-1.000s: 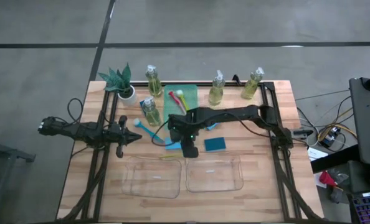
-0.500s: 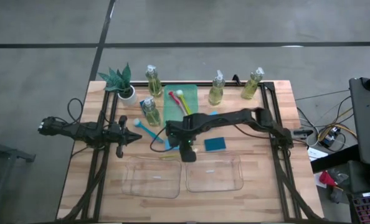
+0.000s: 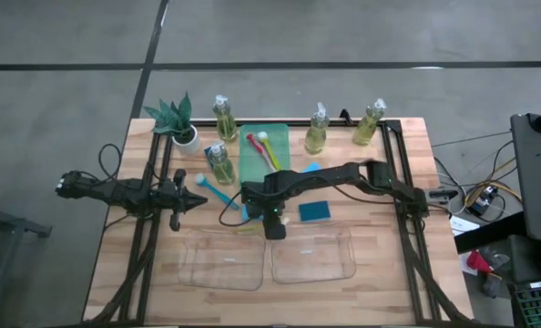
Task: Pick & Place Kitchen Sink Supplies
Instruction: Put the green dish brush into the green bin
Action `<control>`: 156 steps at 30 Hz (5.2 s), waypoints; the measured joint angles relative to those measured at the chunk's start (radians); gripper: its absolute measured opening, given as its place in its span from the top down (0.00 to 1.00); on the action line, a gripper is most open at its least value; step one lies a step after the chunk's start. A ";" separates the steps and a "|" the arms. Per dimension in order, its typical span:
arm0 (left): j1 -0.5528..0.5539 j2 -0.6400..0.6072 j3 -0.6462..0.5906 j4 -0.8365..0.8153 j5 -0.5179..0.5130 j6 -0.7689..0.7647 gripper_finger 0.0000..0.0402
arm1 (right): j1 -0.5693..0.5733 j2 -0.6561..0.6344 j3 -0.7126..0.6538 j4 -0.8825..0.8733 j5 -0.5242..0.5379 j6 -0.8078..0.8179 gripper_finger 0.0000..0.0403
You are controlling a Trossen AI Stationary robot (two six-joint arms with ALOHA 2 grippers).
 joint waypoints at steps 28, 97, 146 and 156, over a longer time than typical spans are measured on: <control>0.000 0.000 0.000 0.000 0.000 0.000 0.98 | 0.001 0.012 -0.033 0.047 0.002 -0.072 0.69; 0.000 0.000 0.000 0.000 0.000 0.000 0.98 | -0.042 0.016 0.060 -0.143 0.035 0.257 0.97; 0.000 0.000 0.000 0.000 0.000 0.000 0.98 | -0.391 0.009 0.383 -0.187 0.090 0.826 0.97; 0.000 0.000 0.000 0.000 0.000 0.000 0.98 | -0.404 0.010 0.189 -0.132 0.118 0.867 0.97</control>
